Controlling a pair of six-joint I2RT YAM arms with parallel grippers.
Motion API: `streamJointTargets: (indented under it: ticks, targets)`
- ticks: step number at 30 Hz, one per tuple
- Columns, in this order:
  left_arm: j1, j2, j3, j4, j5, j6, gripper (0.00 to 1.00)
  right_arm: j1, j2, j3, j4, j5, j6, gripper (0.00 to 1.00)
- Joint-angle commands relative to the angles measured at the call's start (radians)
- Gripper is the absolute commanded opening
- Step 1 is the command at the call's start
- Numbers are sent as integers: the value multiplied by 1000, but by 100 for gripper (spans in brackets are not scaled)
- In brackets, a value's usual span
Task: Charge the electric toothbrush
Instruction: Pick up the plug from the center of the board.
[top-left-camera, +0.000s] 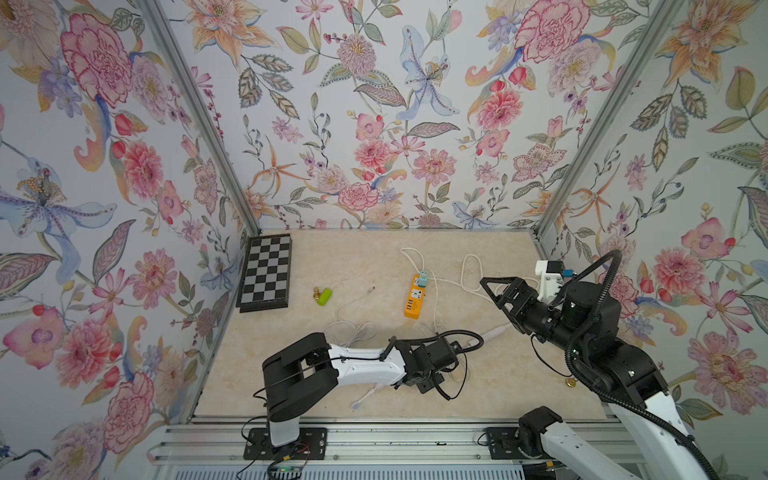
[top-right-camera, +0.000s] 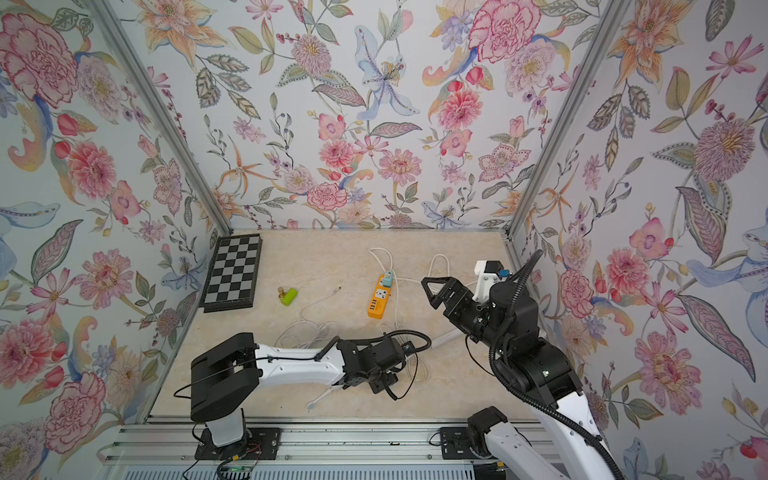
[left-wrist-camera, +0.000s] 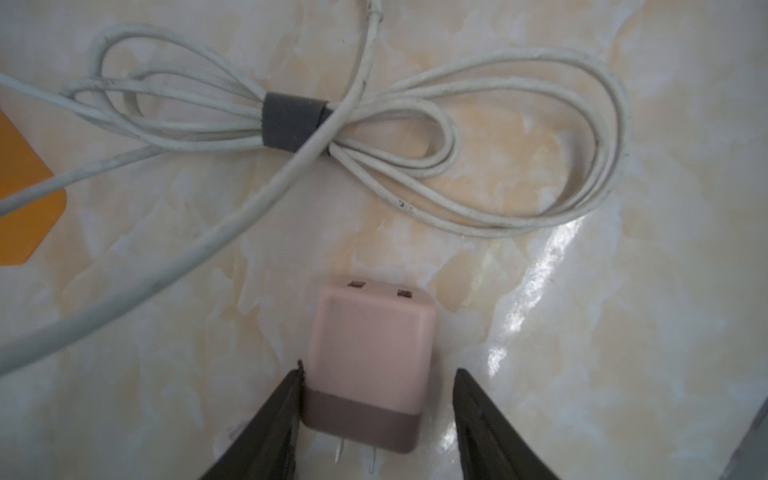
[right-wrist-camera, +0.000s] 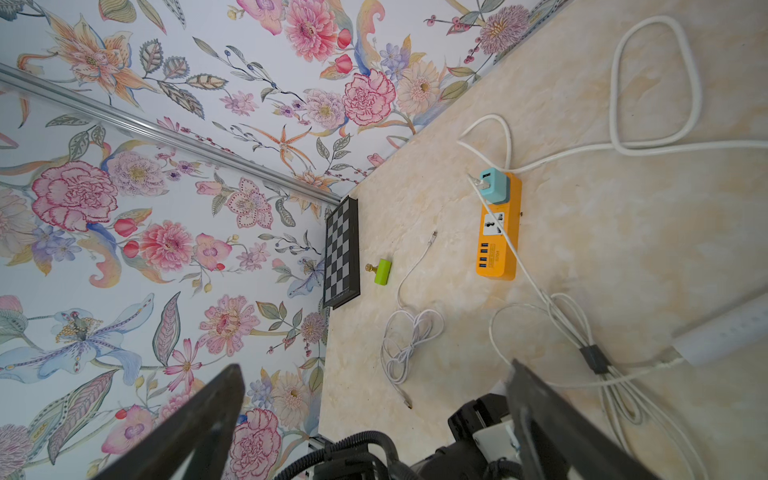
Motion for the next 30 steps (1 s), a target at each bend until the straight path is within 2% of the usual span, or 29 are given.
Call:
streamJointTargets:
  ticks: [1, 6, 11, 13, 16, 19, 24, 27, 30]
  targets:
    - [11, 21, -11, 15, 27, 42, 54, 6, -16, -16, 19, 8, -6, 100]
    - [19, 13, -46, 67, 58, 54, 48, 2, -38, -48, 19, 48, -55, 100]
    - [24, 17, -44, 61, 55, 75, 46, -14, -97, -116, 19, 127, -181, 100]
    - [25, 18, -41, 63, 43, 75, 40, -31, -128, -140, 21, 143, -240, 100]
    - [32, -13, -44, 77, 32, 69, 37, -60, -163, -150, 20, 126, -313, 100]
    - [46, -103, -84, 147, 27, 52, 33, -86, -184, -138, -6, 92, -364, 100]
    - [79, -323, -184, 288, -25, 44, 25, -118, -156, -129, -58, -74, -354, 100]
    - [94, -444, -275, 398, -77, 92, 20, -120, -99, -149, -53, -215, -318, 100]
    - [119, -564, -388, 571, -75, 147, 19, -115, -26, -173, -10, -358, -298, 98]
